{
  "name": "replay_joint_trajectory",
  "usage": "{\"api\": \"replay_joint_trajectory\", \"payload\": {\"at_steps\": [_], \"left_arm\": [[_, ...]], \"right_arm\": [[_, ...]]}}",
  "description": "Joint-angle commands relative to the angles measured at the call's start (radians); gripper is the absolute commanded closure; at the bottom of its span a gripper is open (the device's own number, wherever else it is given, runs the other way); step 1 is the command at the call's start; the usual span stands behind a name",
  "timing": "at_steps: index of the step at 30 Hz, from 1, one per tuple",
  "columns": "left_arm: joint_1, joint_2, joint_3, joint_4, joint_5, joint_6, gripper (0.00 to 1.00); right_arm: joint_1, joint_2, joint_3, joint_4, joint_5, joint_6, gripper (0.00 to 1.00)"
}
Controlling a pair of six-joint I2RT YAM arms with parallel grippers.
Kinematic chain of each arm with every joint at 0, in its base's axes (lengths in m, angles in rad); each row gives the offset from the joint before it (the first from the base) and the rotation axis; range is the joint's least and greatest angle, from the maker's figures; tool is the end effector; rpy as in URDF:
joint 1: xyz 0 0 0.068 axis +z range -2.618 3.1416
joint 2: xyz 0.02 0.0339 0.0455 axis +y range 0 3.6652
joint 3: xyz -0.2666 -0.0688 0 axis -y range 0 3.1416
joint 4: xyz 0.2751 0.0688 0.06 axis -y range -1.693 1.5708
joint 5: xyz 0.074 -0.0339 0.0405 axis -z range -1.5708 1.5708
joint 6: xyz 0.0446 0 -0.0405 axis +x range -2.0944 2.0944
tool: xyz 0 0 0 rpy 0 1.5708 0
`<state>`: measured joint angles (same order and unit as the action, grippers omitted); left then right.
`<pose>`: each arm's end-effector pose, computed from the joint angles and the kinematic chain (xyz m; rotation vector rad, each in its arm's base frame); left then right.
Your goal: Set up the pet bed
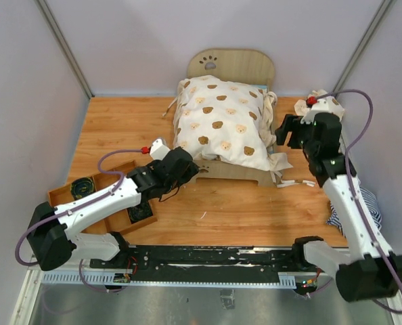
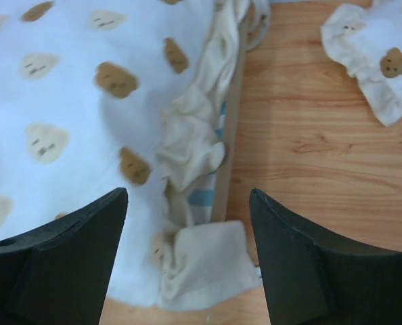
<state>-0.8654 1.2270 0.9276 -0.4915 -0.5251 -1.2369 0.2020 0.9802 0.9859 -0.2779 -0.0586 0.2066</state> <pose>0.2050 -0.2062 0.2606 -0.6655 2.1842 -0.5068 0.2546 0.0548 0.3646 -0.0370 1.8557 0.3390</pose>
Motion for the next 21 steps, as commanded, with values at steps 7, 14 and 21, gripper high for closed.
{"api": "replay_joint_trajectory", "payload": {"at_steps": [7, 14, 21], "left_arm": [[0.0, 0.031, 0.049, 0.13, 0.098, -0.177, 0.29], [-0.001, 0.128, 0.108, 0.133, 0.098, -0.218, 0.28], [-0.001, 0.22, 0.157, -0.012, 0.103, -0.369, 0.3]], "right_arm": [[-0.252, 0.585, 0.307, 0.044, -0.241, 0.257, 0.3], [-0.295, 0.904, 0.527, 0.096, -0.398, 0.364, 0.3], [-0.284, 1.079, 0.705, -0.073, -0.35, 0.291, 0.53]]}}
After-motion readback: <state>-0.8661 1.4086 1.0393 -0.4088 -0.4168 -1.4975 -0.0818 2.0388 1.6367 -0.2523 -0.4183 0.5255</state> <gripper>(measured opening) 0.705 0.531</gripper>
